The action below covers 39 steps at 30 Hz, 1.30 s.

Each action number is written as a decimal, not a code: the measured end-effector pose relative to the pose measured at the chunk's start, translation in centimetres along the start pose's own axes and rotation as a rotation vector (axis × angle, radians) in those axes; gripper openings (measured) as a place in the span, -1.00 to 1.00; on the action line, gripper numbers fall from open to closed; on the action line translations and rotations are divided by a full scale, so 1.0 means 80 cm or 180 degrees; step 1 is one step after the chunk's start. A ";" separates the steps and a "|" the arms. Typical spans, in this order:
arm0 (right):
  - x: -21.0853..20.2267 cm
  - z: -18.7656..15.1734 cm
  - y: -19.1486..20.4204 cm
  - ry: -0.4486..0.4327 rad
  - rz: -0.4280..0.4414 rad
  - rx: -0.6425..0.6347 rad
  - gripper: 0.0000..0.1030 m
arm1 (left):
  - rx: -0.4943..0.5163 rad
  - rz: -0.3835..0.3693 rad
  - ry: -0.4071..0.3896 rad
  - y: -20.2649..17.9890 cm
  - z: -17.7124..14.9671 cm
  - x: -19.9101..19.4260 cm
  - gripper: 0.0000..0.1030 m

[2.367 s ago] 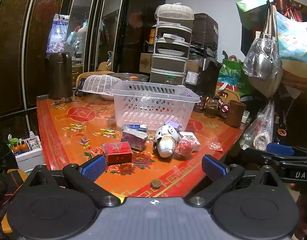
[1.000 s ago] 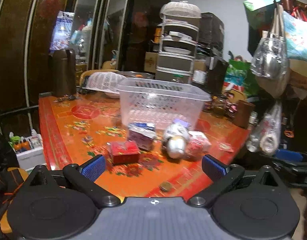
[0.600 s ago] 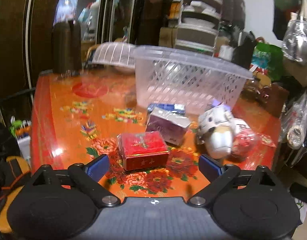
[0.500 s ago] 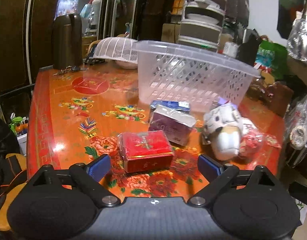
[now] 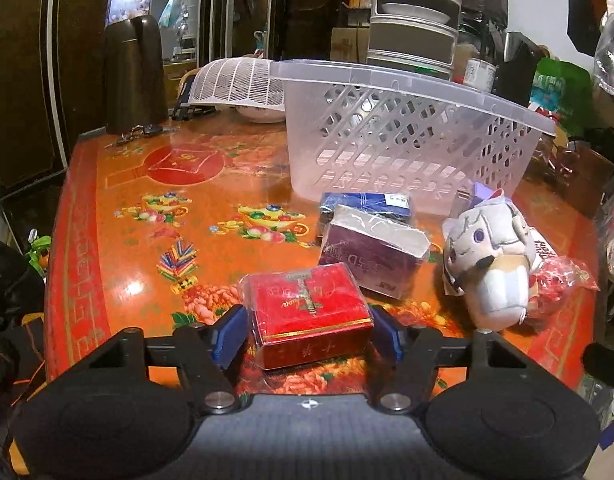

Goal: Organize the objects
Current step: 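Grasp the red gift box with the left gripper while the right gripper grasps the red candy bag, then lower the red box into the clear basket with the left gripper while the right drops the candy bag in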

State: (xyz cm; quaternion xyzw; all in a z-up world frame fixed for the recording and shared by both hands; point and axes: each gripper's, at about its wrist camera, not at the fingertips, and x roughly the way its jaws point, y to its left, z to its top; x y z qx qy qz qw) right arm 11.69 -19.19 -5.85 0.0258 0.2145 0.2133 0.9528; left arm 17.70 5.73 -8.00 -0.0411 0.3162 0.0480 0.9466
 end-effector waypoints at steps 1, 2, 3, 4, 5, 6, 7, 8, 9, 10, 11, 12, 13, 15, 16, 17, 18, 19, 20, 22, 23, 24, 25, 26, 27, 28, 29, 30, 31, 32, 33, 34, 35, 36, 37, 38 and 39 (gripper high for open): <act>0.004 -0.001 0.003 -0.0007 0.0010 -0.0040 0.99 | 0.0005 -0.0012 -0.0001 0.000 0.001 0.001 0.33; 0.008 -0.002 0.006 -0.0001 0.0016 -0.0081 0.96 | 0.0002 -0.0033 -0.0002 0.001 0.001 0.001 0.33; 0.012 -0.003 0.008 0.0013 0.0014 -0.0109 0.88 | -0.0004 -0.0055 -0.0003 0.002 0.002 0.002 0.33; 0.018 -0.004 0.009 0.0029 0.0017 -0.0132 0.84 | -0.0012 -0.0074 -0.0004 0.003 0.003 0.003 0.33; 0.023 -0.005 0.010 0.0049 0.0018 -0.0141 0.74 | -0.0022 -0.0088 -0.0006 0.004 0.003 0.004 0.33; 0.027 -0.006 0.011 0.0060 0.0009 -0.0142 0.64 | -0.0034 -0.0101 -0.0008 0.004 0.004 0.005 0.33; 0.031 -0.007 0.011 0.0064 -0.0008 -0.0135 0.59 | -0.0047 -0.0112 -0.0010 0.005 0.005 0.006 0.33; 0.034 -0.008 0.011 0.0068 -0.0029 -0.0129 0.47 | -0.0055 -0.0118 -0.0011 0.006 0.005 0.006 0.33; 0.038 -0.008 0.011 0.0083 -0.0045 -0.0123 0.36 | -0.0057 -0.0122 -0.0012 0.006 0.006 0.007 0.33; 0.041 -0.007 0.009 0.0088 -0.0058 -0.0111 0.32 | -0.0056 -0.0122 -0.0011 0.006 0.006 0.008 0.33; 0.042 -0.006 0.008 0.0065 -0.0086 -0.0091 0.27 | -0.0053 -0.0119 -0.0011 0.006 0.006 0.008 0.33; 0.044 -0.005 0.006 0.0049 -0.0101 -0.0069 0.27 | -0.0047 -0.0115 -0.0010 0.006 0.006 0.008 0.33; 0.045 -0.004 0.006 0.0046 -0.0100 -0.0050 0.27 | -0.0040 -0.0111 -0.0008 0.005 0.006 0.008 0.33; 0.048 -0.001 0.006 0.0032 -0.0084 -0.0026 0.27 | -0.0036 -0.0109 -0.0006 0.004 0.007 0.009 0.33; 0.050 0.000 0.007 0.0021 -0.0095 -0.0037 0.27 | -0.0038 -0.0109 -0.0006 0.004 0.007 0.009 0.33; 0.050 0.001 0.009 0.0012 -0.0109 -0.0055 0.27 | -0.0037 -0.0106 -0.0005 0.004 0.007 0.009 0.33; 0.050 0.002 0.010 0.0001 -0.0120 -0.0076 0.24 | -0.0030 -0.0103 -0.0004 0.004 0.007 0.009 0.33; 0.051 0.003 0.012 -0.0007 -0.0122 -0.0093 0.22 | -0.0021 -0.0097 -0.0001 0.003 0.007 0.010 0.33; 0.050 0.004 0.013 -0.0010 -0.0116 -0.0105 0.14 | -0.0011 -0.0091 0.0002 0.002 0.007 0.010 0.33; 0.050 0.005 0.013 -0.0005 -0.0107 -0.0123 0.11 | 0.0009 -0.0079 0.0007 0.001 0.007 0.011 0.33; 0.049 0.004 0.013 -0.0001 -0.0108 -0.0132 0.10 | 0.0014 -0.0075 0.0008 0.000 0.007 0.011 0.34; 0.049 0.005 0.013 0.0003 -0.0102 -0.0134 0.10 | 0.0013 -0.0075 0.0008 0.001 0.007 0.011 0.33; 0.047 0.005 0.013 -0.0005 -0.0106 -0.0117 0.10 | 0.0004 -0.0084 0.0004 0.001 0.007 0.010 0.33; 0.044 0.005 0.011 -0.0023 -0.0107 -0.0094 0.10 | -0.0023 -0.0110 -0.0012 0.002 0.007 0.009 0.32; 0.041 0.005 0.010 -0.0039 -0.0100 -0.0086 0.09 | -0.0055 -0.0139 -0.0027 0.005 0.007 0.008 0.28; 0.038 0.007 0.010 -0.0051 -0.0106 -0.0090 0.09 | -0.0078 -0.0155 -0.0049 0.006 0.006 0.006 0.26; 0.035 0.008 0.009 -0.0069 -0.0113 -0.0098 0.09 | -0.0077 -0.0149 -0.0099 0.006 0.005 0.002 0.26; 0.032 0.008 0.008 -0.0084 -0.0121 -0.0101 0.09 | -0.0054 -0.0130 -0.0151 0.005 0.004 -0.002 0.26; 0.029 0.009 0.007 -0.0094 -0.0124 -0.0094 0.09 | -0.0023 -0.0107 -0.0191 0.003 0.003 -0.005 0.26; 0.026 0.010 0.005 -0.0101 -0.0121 -0.0083 0.09 | 0.0000 -0.0100 -0.0220 0.001 0.002 -0.008 0.26; 0.025 0.011 0.003 -0.0098 -0.0120 -0.0074 0.09 | 0.0004 -0.0112 -0.0245 0.000 0.001 -0.012 0.25; 0.023 0.013 0.001 -0.0097 -0.0117 -0.0062 0.09 | 0.0000 -0.0121 -0.0259 0.000 0.001 -0.015 0.25; 0.021 0.014 -0.001 -0.0098 -0.0109 -0.0047 0.09 | 0.0001 -0.0120 -0.0271 0.000 0.001 -0.018 0.25; 0.019 0.016 -0.004 -0.0100 -0.0101 -0.0029 0.09 | 0.0008 -0.0112 -0.0289 0.000 0.000 -0.022 0.25; 0.017 0.017 -0.005 -0.0106 -0.0095 -0.0013 0.09 | 0.0015 -0.0104 -0.0308 0.000 0.000 -0.025 0.25; 0.015 0.019 -0.007 -0.0110 -0.0090 -0.0006 0.09 | 0.0022 -0.0097 -0.0334 0.001 0.001 -0.029 0.25; 0.013 0.021 -0.008 -0.0113 -0.0087 0.0000 0.09 | 0.0024 -0.0090 -0.0359 0.002 0.001 -0.034 0.25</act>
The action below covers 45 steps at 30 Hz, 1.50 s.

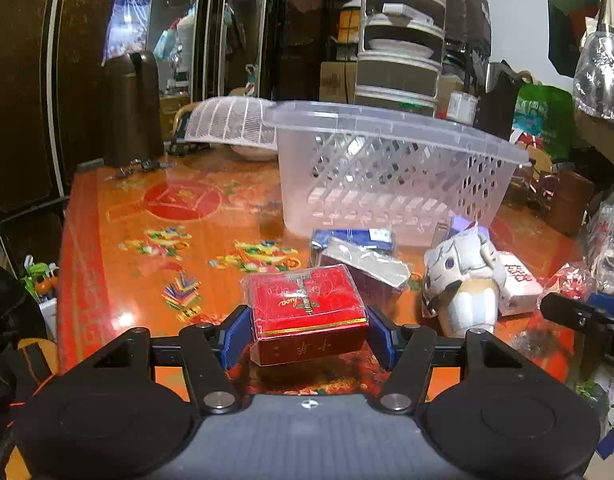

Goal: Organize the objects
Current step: 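Lower the red box into the clear basket with the left gripper while the right drops the candy bag in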

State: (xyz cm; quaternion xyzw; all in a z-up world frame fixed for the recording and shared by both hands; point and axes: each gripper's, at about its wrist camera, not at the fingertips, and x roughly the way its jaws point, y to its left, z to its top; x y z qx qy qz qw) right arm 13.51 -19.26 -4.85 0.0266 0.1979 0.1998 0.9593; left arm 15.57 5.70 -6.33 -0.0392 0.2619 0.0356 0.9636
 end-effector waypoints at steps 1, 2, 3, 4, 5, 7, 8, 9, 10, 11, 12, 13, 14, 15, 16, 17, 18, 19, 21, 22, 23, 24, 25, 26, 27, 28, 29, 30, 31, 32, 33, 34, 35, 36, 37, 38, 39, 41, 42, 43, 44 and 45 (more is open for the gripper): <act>-0.002 0.003 -0.002 -0.0002 0.0005 0.0007 0.09 | 0.0002 0.0005 -0.0024 0.000 0.001 -0.004 0.25; -0.003 0.006 -0.004 -0.0004 0.0015 0.0016 0.09 | 0.0001 0.0003 -0.0051 0.001 0.003 -0.009 0.25; -0.005 0.009 -0.006 -0.0009 0.0026 0.0029 0.09 | -0.0003 -0.0012 -0.0075 0.001 0.006 -0.014 0.25; -0.007 0.014 -0.008 -0.0022 0.0045 0.0045 0.09 | -0.0005 -0.0030 -0.0107 0.000 0.010 -0.020 0.25; -0.010 0.020 -0.010 -0.0044 0.0064 0.0058 0.09 | -0.0001 -0.0045 -0.0145 0.000 0.014 -0.026 0.25; -0.015 0.035 -0.013 -0.0104 0.0083 0.0050 0.09 | 0.0030 -0.0074 -0.0236 -0.001 0.025 -0.039 0.25; -0.018 0.043 -0.014 -0.0144 0.0088 0.0033 0.09 | 0.0045 -0.0095 -0.0285 -0.002 0.034 -0.047 0.25; -0.022 0.054 -0.016 -0.0191 0.0092 0.0019 0.09 | 0.0040 -0.0117 -0.0326 -0.001 0.041 -0.052 0.25; -0.025 0.067 -0.017 -0.0243 0.0095 0.0010 0.09 | 0.0033 -0.0149 -0.0369 -0.001 0.050 -0.057 0.25; -0.027 0.080 -0.018 -0.0284 0.0101 0.0003 0.09 | 0.0034 -0.0179 -0.0407 -0.001 0.060 -0.061 0.25; -0.029 0.093 -0.018 -0.0324 0.0102 -0.0020 0.09 | 0.0041 -0.0209 -0.0446 -0.002 0.073 -0.063 0.25; -0.028 0.108 -0.017 -0.0351 0.0089 -0.0067 0.09 | 0.0046 -0.0239 -0.0480 -0.002 0.085 -0.065 0.25; -0.024 0.123 -0.015 -0.0363 0.0077 -0.0107 0.09 | 0.0055 -0.0269 -0.0508 -0.002 0.097 -0.064 0.25; -0.019 0.135 -0.014 -0.0362 0.0076 -0.0122 0.10 | 0.0072 -0.0292 -0.0526 -0.003 0.111 -0.061 0.25; -0.009 0.151 -0.014 -0.0335 0.0075 -0.0123 0.10 | 0.0078 -0.0322 -0.0530 -0.005 0.125 -0.056 0.25; 0.002 0.163 -0.015 -0.0298 0.0075 -0.0116 0.10 | 0.0071 -0.0355 -0.0521 -0.007 0.136 -0.052 0.25; 0.014 0.176 -0.016 -0.0242 0.0089 -0.0092 0.10 | 0.0083 -0.0396 -0.0476 -0.010 0.151 -0.042 0.25; 0.027 0.184 -0.017 -0.0183 0.0103 -0.0083 0.10 | 0.0083 -0.0428 -0.0447 -0.012 0.164 -0.033 0.25; 0.056 0.202 -0.015 -0.0073 0.0053 -0.0114 0.10 | 0.0079 -0.0466 -0.0380 -0.018 0.190 -0.011 0.25; 0.073 0.210 -0.016 -0.0005 0.0021 -0.0114 0.10 | 0.0105 -0.0483 -0.0330 -0.022 0.201 0.001 0.25; 0.089 0.217 -0.018 0.0071 0.0008 -0.0115 0.10 | 0.0103 -0.0513 -0.0283 -0.024 0.214 0.017 0.25; 0.106 0.224 -0.020 0.0155 -0.0018 -0.0120 0.10 | 0.0100 -0.0511 -0.0232 -0.026 0.223 0.028 0.25; 0.122 0.229 -0.023 0.0242 -0.0059 -0.0133 0.10 | 0.0102 -0.0493 -0.0151 -0.028 0.232 0.045 0.25; 0.139 0.234 -0.026 0.0334 -0.0094 -0.0132 0.10 | 0.0057 -0.0499 -0.0074 -0.028 0.240 0.060 0.25; 0.155 0.238 -0.030 0.0427 -0.0106 -0.0135 0.10 | 0.0001 -0.0521 0.0022 -0.027 0.247 0.077 0.25; 0.165 0.238 -0.032 0.0505 -0.0108 -0.0143 0.10 | -0.0006 -0.0524 0.0125 -0.028 0.252 0.093 0.25; 0.173 0.236 -0.036 0.0578 -0.0116 -0.0136 0.10 | -0.0023 -0.0514 0.0210 -0.029 0.253 0.107 0.25; 0.183 0.233 -0.038 0.0650 -0.0122 -0.0139 0.10 | -0.0049 -0.0511 0.0293 -0.029 0.255 0.121 0.25; 0.194 0.231 -0.040 0.0739 -0.0128 -0.0140 0.10 | -0.0037 -0.0519 0.0393 -0.031 0.254 0.135 0.25; 0.203 0.228 -0.041 0.0811 -0.0124 -0.0140 0.10 | -0.0012 -0.0530 0.0512 -0.035 0.253 0.150 0.25; 0.211 0.227 -0.040 0.0883 -0.0120 -0.0155 0.10 | 0.0003 -0.0523 0.0573 -0.038 0.253 0.159 0.25; 0.218 0.226 -0.039 0.0945 -0.0135 -0.0181 0.10 | 0.0040 -0.0502 0.0611 -0.041 0.251 0.168 0.25; 0.224 0.226 -0.038 0.0987 -0.0154 -0.0217 0.10 | 0.0067 -0.0484 0.0642 -0.043 0.252 0.176 0.25; 0.229 0.227 -0.036 0.1026 -0.0172 -0.0253 0.10 | 0.0059 -0.0477 0.0680 -0.043 0.250 0.184 0.25; 0.234 0.228 -0.034 0.1061 -0.0164 -0.0285 0.10 | 0.0020 -0.0481 0.0704 -0.042 0.250 0.190 0.25; 0.238 0.228 -0.033 0.1092 -0.0146 -0.0293 0.10 | 0.0000 -0.0487 0.0722 -0.041 0.249 0.195 0.25; 0.243 0.228 -0.032 0.1119 -0.0134 -0.0293 0.10 | 0.0016 -0.0485 0.0743 -0.043 0.248 0.199 0.25; 0.248 0.226 -0.029 0.1158 -0.0131 -0.0322 0.10 | 0.0074 -0.0479 0.0785 -0.047 0.245 0.207 0.25; 0.251 0.225 -0.027 0.1174 -0.0125 -0.0345 0.10 | 0.0094 -0.0476 0.0807 -0.048 0.244 0.210 0.25; 0.253 0.224 -0.026 0.1191 -0.0125 -0.0358 0.10 | 0.0097 -0.0465 0.0811 -0.047 0.244 0.213 0.25; 0.253 0.223 -0.025 0.1198 -0.0131 -0.0362 0.11 | 0.0091 -0.0454 0.0804 -0.047 0.242 0.214 0.25; 0.254 0.223 -0.024 0.1197 -0.0129 -0.0363 0.13 | 0.0074 -0.0462 0.0800 -0.046 0.241 0.214 0.25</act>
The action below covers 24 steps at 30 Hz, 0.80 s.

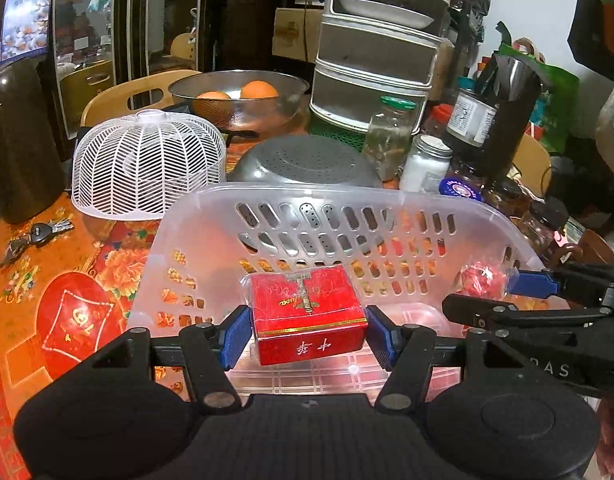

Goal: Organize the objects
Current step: 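Lower the red box into the clear basket with the left gripper while the right drops the candy bag in, then grasp the plastic-wrapped purple box with the left gripper while the right grasps the white red-printed box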

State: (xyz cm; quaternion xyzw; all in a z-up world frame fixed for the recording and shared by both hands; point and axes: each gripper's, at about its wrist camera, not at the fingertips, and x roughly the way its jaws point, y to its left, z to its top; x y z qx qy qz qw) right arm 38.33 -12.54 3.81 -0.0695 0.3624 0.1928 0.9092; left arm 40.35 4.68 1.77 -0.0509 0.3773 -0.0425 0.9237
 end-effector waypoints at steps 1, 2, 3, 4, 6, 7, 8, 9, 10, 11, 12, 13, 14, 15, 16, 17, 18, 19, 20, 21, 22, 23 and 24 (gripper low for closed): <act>0.000 0.001 0.000 -0.0003 -0.0002 0.0005 0.13 | -0.0011 -0.0015 -0.0008 0.001 -0.001 0.000 0.26; -0.001 0.001 0.001 -0.0017 0.0004 0.0014 0.27 | -0.0008 -0.0017 -0.0031 0.001 -0.002 0.000 0.27; -0.002 0.001 0.001 -0.0039 0.0002 0.0031 0.52 | 0.0012 -0.0005 -0.0073 0.000 -0.003 -0.002 0.36; -0.006 0.001 0.001 -0.0082 -0.0003 0.0032 0.59 | 0.0029 0.0030 -0.0111 0.000 -0.003 -0.003 0.48; -0.016 0.001 0.002 -0.0183 0.0001 0.0019 0.63 | 0.0044 0.0084 -0.0205 -0.001 -0.005 -0.010 0.65; -0.021 0.001 0.002 -0.0227 0.0010 0.0032 0.64 | 0.0043 0.0081 -0.0261 0.000 -0.006 -0.016 0.72; -0.028 0.000 0.001 -0.0281 0.0014 0.0051 0.64 | 0.0044 0.0063 -0.0318 0.000 -0.008 -0.023 0.75; -0.038 -0.002 0.000 -0.0351 -0.0002 0.0073 0.66 | 0.0041 0.0041 -0.0379 0.000 -0.011 -0.032 0.77; -0.050 -0.006 -0.001 -0.0436 -0.0013 0.0095 0.71 | 0.0044 0.0021 -0.0478 0.000 -0.015 -0.046 0.78; -0.063 -0.011 -0.003 -0.0531 0.0008 0.0120 0.91 | 0.0057 -0.0012 -0.0598 -0.001 -0.022 -0.063 0.81; -0.078 -0.019 -0.005 -0.0653 0.0036 0.0156 1.00 | 0.0079 -0.0063 -0.0737 -0.001 -0.032 -0.083 0.93; -0.095 -0.031 -0.007 -0.0798 0.0051 0.0193 1.00 | 0.0094 -0.0108 -0.0879 -0.001 -0.044 -0.103 1.00; -0.110 -0.042 -0.009 -0.0888 0.0061 0.0215 1.00 | 0.0093 -0.0129 -0.1016 -0.002 -0.060 -0.125 1.00; -0.125 -0.056 -0.010 -0.0958 0.0083 0.0229 1.00 | 0.0114 -0.0139 -0.1101 -0.003 -0.073 -0.139 1.00; -0.139 -0.071 -0.011 -0.1025 0.0103 0.0239 1.00 | 0.0158 -0.0146 -0.1186 -0.004 -0.090 -0.153 1.00; -0.151 -0.087 -0.012 -0.1081 0.0111 0.0249 1.00 | 0.0217 -0.0139 -0.1255 -0.007 -0.107 -0.165 1.00; -0.163 -0.106 -0.013 -0.1149 0.0120 0.0264 1.00 | 0.0266 -0.0093 -0.1280 -0.010 -0.129 -0.175 1.00; -0.173 -0.126 -0.013 -0.1218 0.0124 0.0294 1.00 | 0.0297 -0.0052 -0.1281 -0.012 -0.145 -0.182 1.00; -0.182 -0.147 -0.013 -0.1276 0.0129 0.0334 1.00 | 0.0318 0.0009 -0.1251 -0.014 -0.166 -0.187 1.00; -0.187 -0.166 -0.012 -0.1320 0.0141 0.0367 1.00 | 0.0292 0.0064 -0.1212 -0.015 -0.181 -0.189 1.00; -0.191 -0.186 -0.009 -0.1334 0.0158 0.0398 1.00 | 0.0232 0.0089 -0.1188 -0.014 -0.199 -0.190 1.00; -0.195 -0.206 -0.006 -0.1322 0.0173 0.0432 1.00 | 0.0173 0.0073 -0.1176 -0.013 -0.213 -0.190 1.00; -0.197 -0.226 -0.004 -0.1320 0.0197 0.0476 1.00 | 0.0129 0.0026 -0.1160 -0.011 -0.229 -0.190 1.00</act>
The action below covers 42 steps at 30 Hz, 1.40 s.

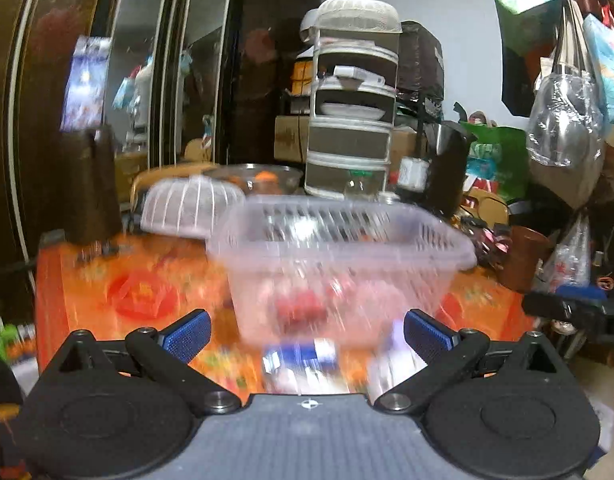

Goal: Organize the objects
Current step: 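Grasp the plastic-wrapped purple box with the left gripper while the right grasps the white red-printed box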

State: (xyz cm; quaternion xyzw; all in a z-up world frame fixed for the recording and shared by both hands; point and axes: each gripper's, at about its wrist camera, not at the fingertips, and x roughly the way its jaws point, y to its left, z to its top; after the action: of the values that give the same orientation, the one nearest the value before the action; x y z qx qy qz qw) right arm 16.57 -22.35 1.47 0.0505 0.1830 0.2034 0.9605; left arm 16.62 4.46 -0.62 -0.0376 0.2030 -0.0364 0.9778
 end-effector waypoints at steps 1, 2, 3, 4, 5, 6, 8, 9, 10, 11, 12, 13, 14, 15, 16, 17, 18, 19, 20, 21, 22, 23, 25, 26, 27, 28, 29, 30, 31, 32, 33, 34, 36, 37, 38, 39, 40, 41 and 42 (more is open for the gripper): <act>-0.009 -0.017 -0.001 0.0006 0.0017 0.0062 1.00 | -0.0055 -0.0025 0.0027 0.001 -0.015 -0.004 1.00; -0.016 -0.033 -0.002 0.0012 0.0032 0.0137 1.00 | -0.0150 -0.0032 0.0053 0.004 -0.031 -0.008 1.00; -0.024 -0.050 -0.003 0.0022 0.0060 0.0202 1.00 | -0.0249 -0.0030 0.0080 0.010 -0.043 -0.011 1.00; -0.032 -0.065 -0.006 0.0030 0.0082 0.0254 1.00 | -0.0360 -0.0041 0.0103 0.015 -0.057 -0.014 1.00; -0.037 -0.076 -0.007 0.0024 0.0076 0.0299 1.00 | -0.0439 -0.0050 0.0122 0.021 -0.067 -0.016 0.99; -0.042 -0.085 -0.008 0.0018 0.0055 0.0319 1.00 | -0.0494 -0.0054 0.0147 0.025 -0.077 -0.019 0.95; -0.049 -0.094 -0.007 -0.0004 0.0013 0.0275 1.00 | -0.0484 -0.0020 0.0151 0.027 -0.088 -0.028 0.93; -0.053 -0.096 -0.006 -0.0032 -0.0003 0.0255 1.00 | -0.0445 0.0030 0.0127 0.026 -0.090 -0.033 0.93; -0.055 -0.096 -0.007 -0.0067 -0.0011 0.0237 1.00 | -0.0406 0.0083 0.0101 0.023 -0.089 -0.037 0.93; -0.055 -0.094 -0.006 -0.0087 -0.0006 0.0219 1.00 | -0.0373 0.0123 0.0076 0.022 -0.087 -0.040 0.93; -0.053 -0.092 -0.004 -0.0086 -0.0005 0.0203 1.00 | -0.0344 0.0152 0.0061 0.022 -0.082 -0.043 0.93; -0.049 -0.088 -0.001 -0.0033 -0.0023 0.0177 1.00 | -0.0319 0.0168 0.0077 0.021 -0.076 -0.044 0.93; -0.046 -0.085 0.002 0.0037 -0.0056 0.0144 1.00 | -0.0293 0.0186 0.0092 0.020 -0.070 -0.046 0.93; -0.042 -0.079 0.006 0.0085 -0.0062 0.0131 1.00 | -0.0247 0.0203 0.0065 0.018 -0.065 -0.050 0.93; -0.048 -0.085 0.010 0.0072 -0.0019 0.0111 1.00 | -0.0193 0.0219 0.0037 0.016 -0.063 -0.052 0.93; -0.049 -0.086 0.013 0.0060 0.0030 0.0092 1.00 | -0.0171 0.0234 0.0015 0.015 -0.059 -0.052 0.93; -0.048 -0.086 0.017 0.0038 0.0059 0.0067 1.00 | -0.0188 0.0222 -0.0033 0.015 -0.056 -0.048 0.93; -0.043 -0.086 0.020 0.0031 0.0072 0.0038 1.00 | -0.0232 0.0202 -0.0059 0.016 -0.056 -0.044 0.93; -0.036 -0.086 0.022 0.0056 0.0074 -0.0005 1.00 | -0.0265 0.0170 -0.0045 0.017 -0.055 -0.036 0.93; -0.028 -0.087 0.022 0.0069 0.0052 -0.0034 1.00 | -0.0262 0.0143 0.0017 0.017 -0.054 -0.024 0.93; -0.020 -0.089 0.019 0.0075 -0.0025 0.0006 1.00 | -0.0232 0.0135 0.0051 0.017 -0.056 -0.014 0.93; -0.016 -0.091 0.014 0.0072 -0.0069 0.0080 1.00 | -0.0170 0.0152 0.0111 0.015 -0.058 -0.001 0.93; -0.012 -0.092 0.001 0.0072 -0.0054 0.0234 1.00 | -0.0061 0.0211 0.0296 0.011 -0.063 0.025 0.89; -0.015 -0.093 -0.004 0.0028 -0.0033 0.0286 1.00 | -0.0045 0.0194 0.0349 0.010 -0.064 0.035 0.88; -0.018 -0.092 -0.009 0.0006 -0.0038 0.0316 1.00 | -0.0046 0.0153 0.0400 0.011 -0.065 0.044 0.88; -0.020 -0.092 -0.012 -0.0005 -0.0062 0.0327 1.00 | -0.0040 0.0126 0.0457 0.011 -0.064 0.053 0.88; -0.022 -0.092 -0.015 -0.0017 -0.0087 0.0339 1.00 | -0.0020 0.0129 0.0490 0.010 -0.064 0.061 0.88; -0.023 -0.092 -0.016 -0.0013 -0.0098 0.0352 1.00 | 0.0016 0.0159 0.0508 0.009 -0.062 0.069 0.88; -0.023 -0.091 -0.018 -0.0002 -0.0102 0.0360 1.00 | 0.0056 0.0186 0.0527 0.008 -0.061 0.076 0.88; -0.023 -0.092 -0.019 0.0011 -0.0105 0.0354 1.00 | 0.0090 0.0192 0.0535 0.006 -0.060 0.082 0.88; -0.024 -0.093 -0.018 0.0027 -0.0108 0.0349 1.00 | 0.0144 0.0177 0.0523 0.003 -0.059 0.086 0.88; -0.024 -0.094 -0.018 0.0041 -0.0106 0.0337 1.00 | 0.0196 0.0176 0.0508 0.000 -0.058 0.090 0.88; -0.023 -0.095 -0.018 0.0059 -0.0110 0.0311 1.00 | 0.0272 0.0232 0.0465 -0.004 -0.055 0.095 0.88; -0.022 -0.095 -0.018 0.0069 -0.0119 0.0298 1.00 | 0.0273 0.0259 0.0450 -0.004 -0.054 0.097 0.88; -0.020 -0.096 -0.018 0.0068 -0.0123 0.0282 1.00 | 0.0250 0.0265 0.0422 -0.003 -0.052 0.098 0.88; -0.018 -0.097 -0.018 0.0067 -0.0136 0.0260 1.00 | 0.0214 0.0265 0.0395 -0.001 -0.050 0.099 0.88; -0.015 -0.097 -0.018 0.0079 -0.0151 0.0243 1.00 | 0.0189 0.0260 0.0393 0.000 -0.048 0.101 0.87; -0.011 -0.098 -0.018 0.0094 -0.0163 0.0231 1.00 | 0.0167 0.0254 0.0409 0.000 -0.047 0.104 0.83; -0.008 -0.098 -0.018 0.0111 -0.0165 0.0224 1.00 | 0.0145 0.0235 0.0416 0.002 -0.047 0.106 0.70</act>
State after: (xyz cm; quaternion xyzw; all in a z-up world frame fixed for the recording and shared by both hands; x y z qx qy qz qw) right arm 13.65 -23.73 -5.87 0.0759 0.2080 0.1727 0.9598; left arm 22.89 3.66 -7.38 -0.0054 0.2668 -0.0073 0.9637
